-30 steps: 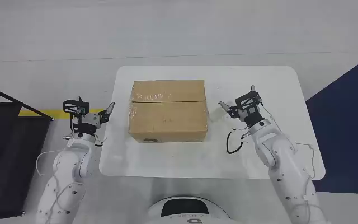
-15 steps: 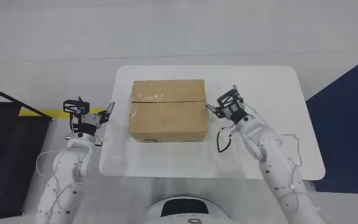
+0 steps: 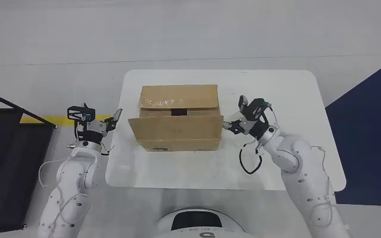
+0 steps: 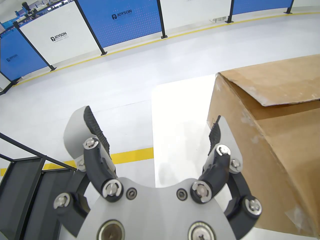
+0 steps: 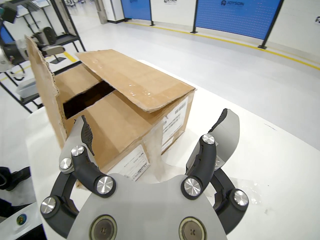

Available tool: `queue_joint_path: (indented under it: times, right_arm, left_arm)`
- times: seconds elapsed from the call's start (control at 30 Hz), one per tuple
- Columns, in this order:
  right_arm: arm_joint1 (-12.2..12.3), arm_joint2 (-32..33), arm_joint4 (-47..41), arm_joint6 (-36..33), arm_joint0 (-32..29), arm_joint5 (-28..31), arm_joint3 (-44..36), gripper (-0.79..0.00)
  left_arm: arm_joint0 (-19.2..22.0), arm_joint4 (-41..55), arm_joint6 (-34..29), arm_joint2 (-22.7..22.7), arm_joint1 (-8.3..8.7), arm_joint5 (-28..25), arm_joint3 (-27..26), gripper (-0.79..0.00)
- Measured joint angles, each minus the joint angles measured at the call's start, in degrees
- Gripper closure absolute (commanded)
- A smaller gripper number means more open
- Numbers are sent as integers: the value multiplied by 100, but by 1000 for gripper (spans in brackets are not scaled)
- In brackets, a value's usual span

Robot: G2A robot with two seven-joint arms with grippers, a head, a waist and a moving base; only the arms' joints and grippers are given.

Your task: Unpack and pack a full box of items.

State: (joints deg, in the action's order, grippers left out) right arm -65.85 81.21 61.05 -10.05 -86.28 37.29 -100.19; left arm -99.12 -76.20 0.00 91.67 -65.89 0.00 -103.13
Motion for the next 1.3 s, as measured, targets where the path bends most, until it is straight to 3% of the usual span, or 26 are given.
queue_joint_path:
  times: [0.17, 0.33, 0.7, 0.83, 0.97, 1.3]
  right_arm:
    - [92, 58, 34, -479, -149, 852, -132, -785]
    - [139, 102, 251, -442, -349, 1051, -317, -785]
    - [201, -118, 1364, -603, -477, 846, -362, -785]
    - [229, 69, 1066, -179, -579, 959, -494, -785]
    - [229, 433, 196, 487, -693, 708, -531, -785]
    - [225, 471, 76, 512, -695, 660, -512, -785]
  left_arm:
    - [0, 0, 0, 0, 0, 0, 0, -785]
    - [0, 0, 0, 0, 0, 0, 0, -785]
    - [0, 0, 0, 0, 0, 0, 0, -785]
    - [0, 0, 0, 0, 0, 0, 0, -785]
    - [0, 0, 0, 0, 0, 0, 0, -785]
    - [0, 0, 0, 0, 0, 0, 0, -785]
